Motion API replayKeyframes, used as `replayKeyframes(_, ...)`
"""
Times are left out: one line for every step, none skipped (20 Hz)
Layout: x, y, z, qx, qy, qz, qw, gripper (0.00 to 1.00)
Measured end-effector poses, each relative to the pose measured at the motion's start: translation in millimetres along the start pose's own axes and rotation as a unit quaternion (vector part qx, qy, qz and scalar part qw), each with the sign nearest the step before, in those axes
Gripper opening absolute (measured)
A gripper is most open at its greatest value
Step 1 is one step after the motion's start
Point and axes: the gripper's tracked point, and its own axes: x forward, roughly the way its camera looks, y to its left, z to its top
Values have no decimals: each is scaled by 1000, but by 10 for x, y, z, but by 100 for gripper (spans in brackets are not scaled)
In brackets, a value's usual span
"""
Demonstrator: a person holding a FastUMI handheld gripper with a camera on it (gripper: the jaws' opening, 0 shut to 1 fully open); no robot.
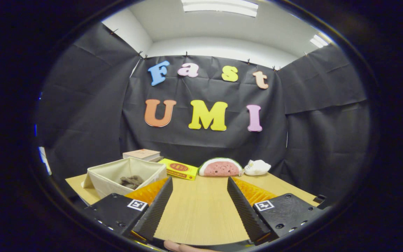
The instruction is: Open the storage box then place both shoes into the box .Put the left shoe in first, then the right shoe, with the right side of both shoes facing outward in a uniform manner.
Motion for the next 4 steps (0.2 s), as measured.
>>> replayKeyframes(-19, -5, 5, 1, -2, -1, 1000, 95)
replayKeyframes(-33, -7, 14, 3, -4, -2, 1000, 95)
replayKeyframes(-17, -9, -7, 5, -2, -4, 1000, 95)
replayKeyframes(-19, -2, -21, 7, 0, -4, 1000, 95)
